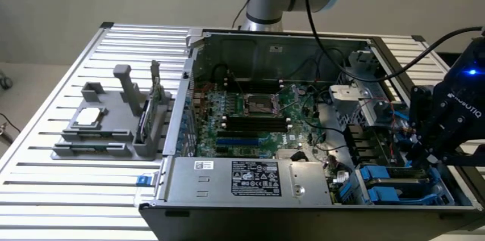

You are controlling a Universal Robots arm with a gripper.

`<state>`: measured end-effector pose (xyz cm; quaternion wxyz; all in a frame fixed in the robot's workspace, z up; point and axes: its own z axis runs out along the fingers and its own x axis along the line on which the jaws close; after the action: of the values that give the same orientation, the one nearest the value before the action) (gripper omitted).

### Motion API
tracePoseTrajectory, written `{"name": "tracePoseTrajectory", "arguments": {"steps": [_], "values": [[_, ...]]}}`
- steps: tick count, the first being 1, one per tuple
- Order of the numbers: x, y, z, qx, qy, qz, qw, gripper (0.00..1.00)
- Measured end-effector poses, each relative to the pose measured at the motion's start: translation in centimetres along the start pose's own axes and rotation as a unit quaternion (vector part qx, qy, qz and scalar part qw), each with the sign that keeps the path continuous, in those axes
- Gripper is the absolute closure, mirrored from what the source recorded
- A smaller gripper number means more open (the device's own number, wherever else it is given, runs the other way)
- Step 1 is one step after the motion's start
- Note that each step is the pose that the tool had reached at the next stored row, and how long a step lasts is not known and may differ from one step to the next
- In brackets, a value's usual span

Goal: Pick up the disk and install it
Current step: 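Insert the first disk wire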

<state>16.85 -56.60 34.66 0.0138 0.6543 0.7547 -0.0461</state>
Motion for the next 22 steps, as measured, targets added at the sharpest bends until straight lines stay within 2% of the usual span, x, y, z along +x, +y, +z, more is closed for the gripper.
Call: {"name": "tracePoseTrajectory", "arguments": {"steps": [4, 9, 11, 14, 15, 17, 22], "values": [[0.0, -0.25, 0.14, -0.0076, -0.0012, 0.001, 1.0000, 0.82], [0.1, -0.62, 0.32, -0.0112, -0.0017, 0.001, 0.9999, 0.82], [0.1, -0.63, 0.39, -0.0145, -0.0023, 0.001, 0.9999, 0.82], [0.1, -0.84, 0.55, -0.0223, -0.0052, 0.002, 0.9997, 0.82], [0.1, -0.94, 0.59, -0.0237, -0.0060, 0.002, 0.9997, 0.82], [0.2, -1.15, 0.63, -0.0256, -0.0082, 0.002, 0.9996, 0.82], [0.2, -1.29, 0.85, -0.0281, -0.0138, 0.003, 0.9995, 0.82]]}}
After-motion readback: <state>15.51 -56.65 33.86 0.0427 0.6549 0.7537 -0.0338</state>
